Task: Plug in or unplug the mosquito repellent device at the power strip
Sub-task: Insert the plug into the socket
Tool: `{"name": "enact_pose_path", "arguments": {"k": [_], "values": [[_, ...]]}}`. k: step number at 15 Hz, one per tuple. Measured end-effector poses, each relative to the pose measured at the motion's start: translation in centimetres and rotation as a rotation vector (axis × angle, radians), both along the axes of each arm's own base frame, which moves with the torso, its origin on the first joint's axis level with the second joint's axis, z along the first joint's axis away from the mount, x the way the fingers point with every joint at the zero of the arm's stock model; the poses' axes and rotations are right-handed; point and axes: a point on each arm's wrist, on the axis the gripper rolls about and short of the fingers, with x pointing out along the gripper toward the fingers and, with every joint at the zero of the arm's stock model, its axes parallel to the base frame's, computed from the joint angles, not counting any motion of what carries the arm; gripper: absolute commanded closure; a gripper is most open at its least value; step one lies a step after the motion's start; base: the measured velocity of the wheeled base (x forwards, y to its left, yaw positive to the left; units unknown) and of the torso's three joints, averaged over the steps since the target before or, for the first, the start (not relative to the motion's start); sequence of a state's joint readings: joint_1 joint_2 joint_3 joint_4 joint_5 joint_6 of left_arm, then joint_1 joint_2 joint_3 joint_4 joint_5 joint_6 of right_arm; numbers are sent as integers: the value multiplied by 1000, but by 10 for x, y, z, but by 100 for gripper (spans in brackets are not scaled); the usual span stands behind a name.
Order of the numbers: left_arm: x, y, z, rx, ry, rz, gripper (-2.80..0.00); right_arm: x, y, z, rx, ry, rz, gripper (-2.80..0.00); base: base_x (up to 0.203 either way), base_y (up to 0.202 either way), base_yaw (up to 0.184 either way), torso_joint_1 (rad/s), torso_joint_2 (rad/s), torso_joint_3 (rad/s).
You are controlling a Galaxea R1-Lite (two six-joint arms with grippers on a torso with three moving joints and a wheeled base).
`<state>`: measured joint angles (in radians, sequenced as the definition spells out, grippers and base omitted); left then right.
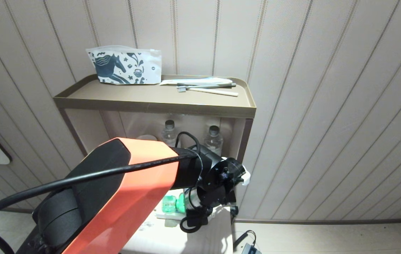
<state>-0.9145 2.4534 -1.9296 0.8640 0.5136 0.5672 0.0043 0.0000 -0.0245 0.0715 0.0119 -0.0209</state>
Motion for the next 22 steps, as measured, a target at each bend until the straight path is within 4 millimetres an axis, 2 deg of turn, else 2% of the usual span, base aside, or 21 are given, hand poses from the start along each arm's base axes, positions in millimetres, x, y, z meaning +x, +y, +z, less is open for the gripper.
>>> {"name": "enact_pose_path", "arguments": {"k": [6, 11, 18, 22], "values": [[-4, 0, 0, 24, 13, -6, 0, 0, 0, 0, 0, 0, 0, 0, 0, 0, 0, 0, 0, 0], [-1, -2, 2, -22, -16, 10, 0, 0, 0, 0, 0, 0, 0, 0, 0, 0, 0, 0, 0, 0], [-5, 1, 21, -102, -50, 100, 0, 0, 0, 0, 0, 0, 0, 0, 0, 0, 0, 0, 0, 0], [-13, 11, 34, -96, -26, 156, 0, 0, 0, 0, 0, 0, 0, 0, 0, 0, 0, 0, 0, 0]]}}
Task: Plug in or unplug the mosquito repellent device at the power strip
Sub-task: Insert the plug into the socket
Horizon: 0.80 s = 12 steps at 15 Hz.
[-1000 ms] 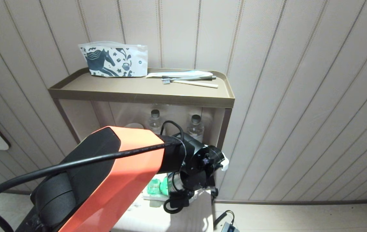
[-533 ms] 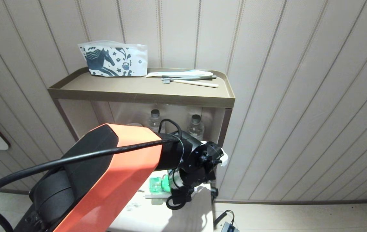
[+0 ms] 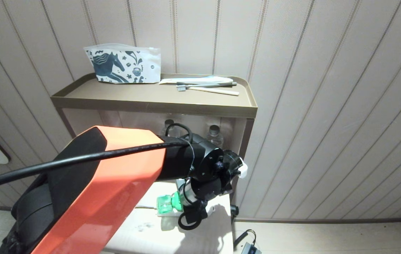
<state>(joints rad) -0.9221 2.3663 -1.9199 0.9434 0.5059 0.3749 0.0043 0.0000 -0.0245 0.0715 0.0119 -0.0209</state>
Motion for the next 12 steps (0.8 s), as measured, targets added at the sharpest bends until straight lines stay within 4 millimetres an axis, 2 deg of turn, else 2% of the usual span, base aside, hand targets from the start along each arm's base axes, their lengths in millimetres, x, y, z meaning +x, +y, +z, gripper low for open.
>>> {"name": "enact_pose_path", "arguments": {"k": [4, 8, 12], "values": [[-17, 19, 12, 7, 102, 64, 0, 0, 0, 0, 0, 0, 0, 0, 0, 0, 0, 0, 0, 0], [-47, 51, 21, 35, 164, 99, 0, 0, 0, 0, 0, 0, 0, 0, 0, 0, 0, 0, 0, 0], [-75, 80, 50, -166, 90, 201, 0, 0, 0, 0, 0, 0, 0, 0, 0, 0, 0, 0, 0, 0]]}}
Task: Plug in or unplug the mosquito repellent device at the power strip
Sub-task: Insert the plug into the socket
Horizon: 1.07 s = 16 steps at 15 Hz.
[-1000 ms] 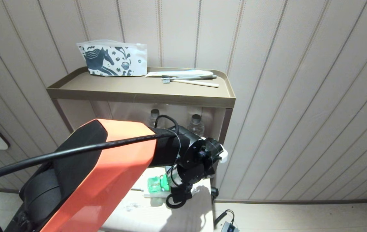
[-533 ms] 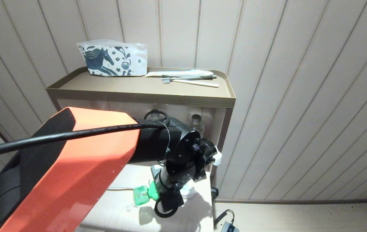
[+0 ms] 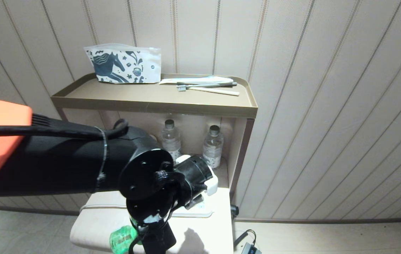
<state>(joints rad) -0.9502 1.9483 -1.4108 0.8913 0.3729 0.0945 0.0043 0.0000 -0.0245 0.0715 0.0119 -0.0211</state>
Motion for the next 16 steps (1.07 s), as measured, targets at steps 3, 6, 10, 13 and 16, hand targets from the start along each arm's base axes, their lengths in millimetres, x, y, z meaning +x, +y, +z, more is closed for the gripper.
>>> {"name": "enact_pose_path", "arguments": {"k": [3, 6, 10, 13, 16], "values": [[-7, 8, 24, -178, -106, 81, 0, 0, 0, 0, 0, 0, 0, 0, 0, 0, 0, 0, 0, 0], [-13, 17, 80, -577, -335, 159, 0, 0, 0, 0, 0, 0, -1, 0, 0, 0, 0, 0, 0, 0], [-27, 51, 168, -941, -615, 163, 0, 0, 0, 0, 0, 0, 0, 0, 0, 0, 0, 0, 0, 0], [-29, 77, 227, -1098, -833, 191, 0, 0, 0, 0, 0, 0, 0, 0, 0, 0, 0, 0, 0, 0], [-12, 92, 260, -1164, -982, 284, 0, 0, 0, 0, 0, 0, 0, 0, 0, 0, 0, 0, 0, 0]]}}
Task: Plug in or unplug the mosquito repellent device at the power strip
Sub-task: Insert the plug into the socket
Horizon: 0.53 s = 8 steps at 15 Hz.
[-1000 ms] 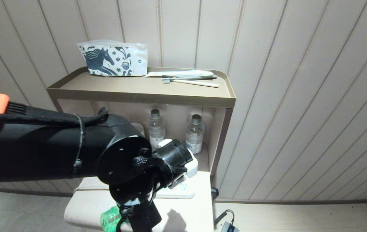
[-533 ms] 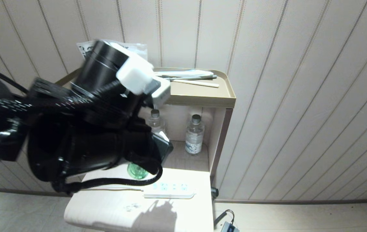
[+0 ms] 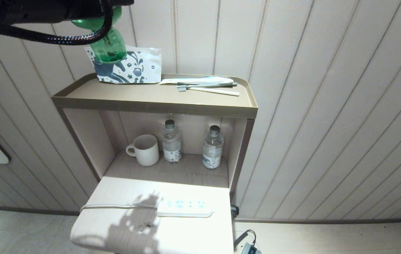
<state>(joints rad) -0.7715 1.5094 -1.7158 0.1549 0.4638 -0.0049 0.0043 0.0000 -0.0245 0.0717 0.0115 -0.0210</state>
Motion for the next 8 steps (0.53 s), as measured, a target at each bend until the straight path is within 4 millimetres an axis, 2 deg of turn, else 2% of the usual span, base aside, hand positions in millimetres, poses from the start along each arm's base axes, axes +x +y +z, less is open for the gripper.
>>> {"name": "enact_pose_path", "arguments": {"k": [3, 8], "values": [[31, -19, -12, -83, 7, 24, 0, 0, 0, 0, 0, 0, 0, 0, 0, 0, 0, 0, 0, 0], [67, -50, -40, -112, 36, 7, 0, 0, 0, 0, 0, 0, 0, 0, 0, 0, 0, 0, 0, 0]]}}
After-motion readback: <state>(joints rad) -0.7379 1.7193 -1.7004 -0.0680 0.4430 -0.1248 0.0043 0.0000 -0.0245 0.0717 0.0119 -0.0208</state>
